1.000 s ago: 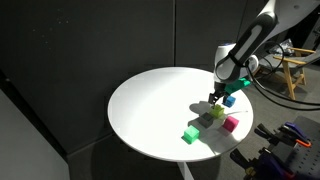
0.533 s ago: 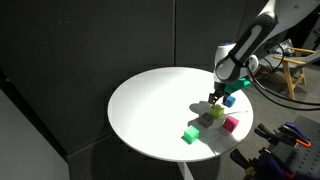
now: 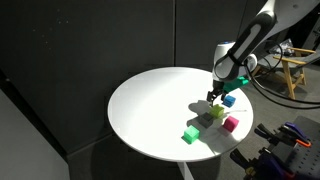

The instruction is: Move the yellow cube from the right and back to the left

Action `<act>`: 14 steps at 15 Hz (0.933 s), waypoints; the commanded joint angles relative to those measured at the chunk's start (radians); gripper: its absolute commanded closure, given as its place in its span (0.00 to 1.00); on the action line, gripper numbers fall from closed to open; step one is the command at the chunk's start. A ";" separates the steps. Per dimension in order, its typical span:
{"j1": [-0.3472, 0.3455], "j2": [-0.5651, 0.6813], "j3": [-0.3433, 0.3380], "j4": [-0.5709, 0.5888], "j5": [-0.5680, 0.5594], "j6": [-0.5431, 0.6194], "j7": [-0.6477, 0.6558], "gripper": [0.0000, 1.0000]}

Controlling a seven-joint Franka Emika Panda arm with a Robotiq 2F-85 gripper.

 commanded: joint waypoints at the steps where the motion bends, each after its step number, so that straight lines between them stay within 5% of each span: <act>1: -0.009 0.019 0.002 0.016 -0.004 0.029 -0.006 0.00; 14: -0.011 0.083 -0.006 0.026 -0.010 0.082 -0.013 0.00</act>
